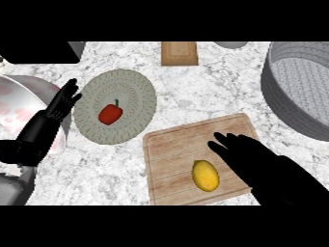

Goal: Pick the lemon from the cutting board and place it in the basket

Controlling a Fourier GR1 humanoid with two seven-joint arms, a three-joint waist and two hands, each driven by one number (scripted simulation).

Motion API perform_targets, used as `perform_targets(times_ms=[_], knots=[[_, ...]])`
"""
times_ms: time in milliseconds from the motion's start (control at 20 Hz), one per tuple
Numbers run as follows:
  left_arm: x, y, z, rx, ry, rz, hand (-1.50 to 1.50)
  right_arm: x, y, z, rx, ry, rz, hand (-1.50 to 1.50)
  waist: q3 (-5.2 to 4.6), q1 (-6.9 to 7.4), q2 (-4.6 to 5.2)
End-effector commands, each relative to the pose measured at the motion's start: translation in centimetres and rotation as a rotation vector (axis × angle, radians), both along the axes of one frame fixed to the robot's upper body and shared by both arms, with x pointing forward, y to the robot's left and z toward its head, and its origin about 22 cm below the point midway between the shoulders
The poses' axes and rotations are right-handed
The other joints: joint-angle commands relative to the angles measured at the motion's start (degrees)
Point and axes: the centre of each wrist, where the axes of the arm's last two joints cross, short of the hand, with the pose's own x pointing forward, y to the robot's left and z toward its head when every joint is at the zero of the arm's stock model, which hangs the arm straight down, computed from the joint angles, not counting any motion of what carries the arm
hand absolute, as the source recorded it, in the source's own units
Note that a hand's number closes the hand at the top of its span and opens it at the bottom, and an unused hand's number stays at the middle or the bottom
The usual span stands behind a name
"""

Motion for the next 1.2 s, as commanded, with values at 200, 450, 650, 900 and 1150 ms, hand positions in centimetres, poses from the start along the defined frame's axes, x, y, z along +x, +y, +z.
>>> perform_targets(times_ms=[200, 450, 650, 900, 1150], knots=[[1.7, 1.0, 0.0, -0.003, 0.009, -0.006, 0.00, -1.0, -2.2, 3.9, -0.012, 0.071, -0.042, -1.50, 0.20, 0.56, 0.42], [2.4, -0.8, 0.3, -0.012, 0.001, -0.013, 0.00, -1.3, -4.2, 3.9, -0.016, 0.048, -0.045, -1.50, 0.24, 0.40, 0.41], [2.2, -0.4, -0.1, -0.017, -0.017, -0.020, 0.00, 0.0, -4.2, 1.3, 0.074, 0.061, -0.070, -1.50, 0.26, 0.52, 0.47], [-0.2, -1.9, -0.3, -0.001, 0.000, -0.009, 0.00, 0.8, -2.7, -2.9, 0.113, 0.045, -0.064, -1.50, 0.30, 0.78, 0.41], [-0.4, -1.3, -0.5, -0.001, -0.013, -0.014, 0.00, 1.6, -2.7, -7.2, 0.127, 0.014, -0.058, -1.50, 0.28, 0.74, 0.41]])
